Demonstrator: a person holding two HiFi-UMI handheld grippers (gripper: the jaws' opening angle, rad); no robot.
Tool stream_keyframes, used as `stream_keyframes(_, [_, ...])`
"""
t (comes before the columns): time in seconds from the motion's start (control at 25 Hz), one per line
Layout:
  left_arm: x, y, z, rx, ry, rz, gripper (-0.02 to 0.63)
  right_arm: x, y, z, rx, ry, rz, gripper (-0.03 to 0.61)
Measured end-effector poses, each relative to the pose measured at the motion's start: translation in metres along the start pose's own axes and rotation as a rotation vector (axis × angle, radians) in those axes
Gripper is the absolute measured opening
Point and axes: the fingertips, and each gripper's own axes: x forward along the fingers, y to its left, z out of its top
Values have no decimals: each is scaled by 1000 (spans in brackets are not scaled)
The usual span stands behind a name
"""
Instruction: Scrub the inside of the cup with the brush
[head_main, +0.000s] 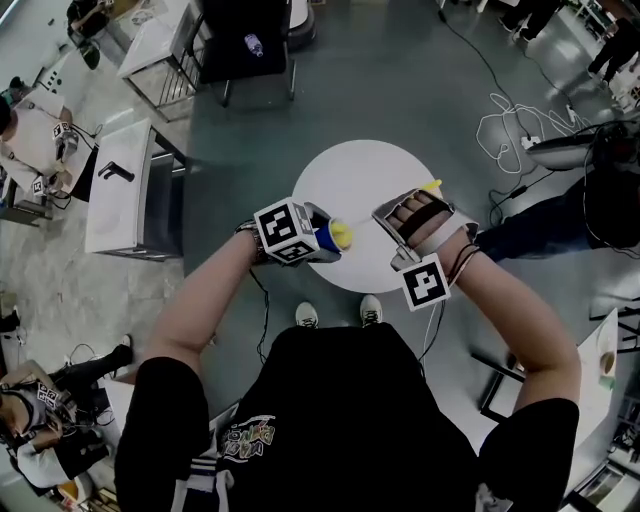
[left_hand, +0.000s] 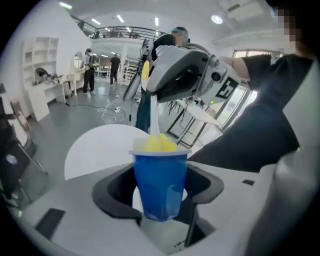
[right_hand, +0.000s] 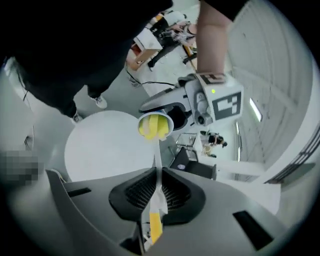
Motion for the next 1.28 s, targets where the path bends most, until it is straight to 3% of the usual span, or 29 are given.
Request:
stream_keyframes(0.16, [-4, -30, -3, -115, -54, -272, 278, -11, 3, 7, -213, -32, -77, 44])
stream_keyframes(0.24, [-10, -42, -4, -180, -85, -399, 278, -15, -2, 13, -254, -55, -120, 44])
stream_keyframes(0.28, [-13, -43, -4, -206, -100, -436, 278, -16, -5, 15, -255, -63, -133, 44])
stream_keyframes(0.36, [-16, -39, -4, -223, -118, -432, 278, -15, -8, 15, -236, -67, -134, 44])
stream_keyframes(0.52, [-10, -25, -1, -115, -72, -263, 278, -10, -1, 4, -100, -51, -62, 44])
stream_keyframes(0.68, [-9, -4, 0, 77, 9, -11, 276, 3, 11, -11, 131, -17, 65, 44])
stream_keyframes(0.88, [-18, 31, 9, 299, 43, 298, 270, 18, 29, -26, 478, -27, 240, 43])
stream_keyframes(1.12, [-25, 43, 16, 480, 91, 456, 270, 16, 38, -26, 839, -105, 438, 43])
stream_keyframes(1.28, [-30, 50, 13, 551, 124, 502, 272, 14, 39, -27, 988, -153, 535, 43])
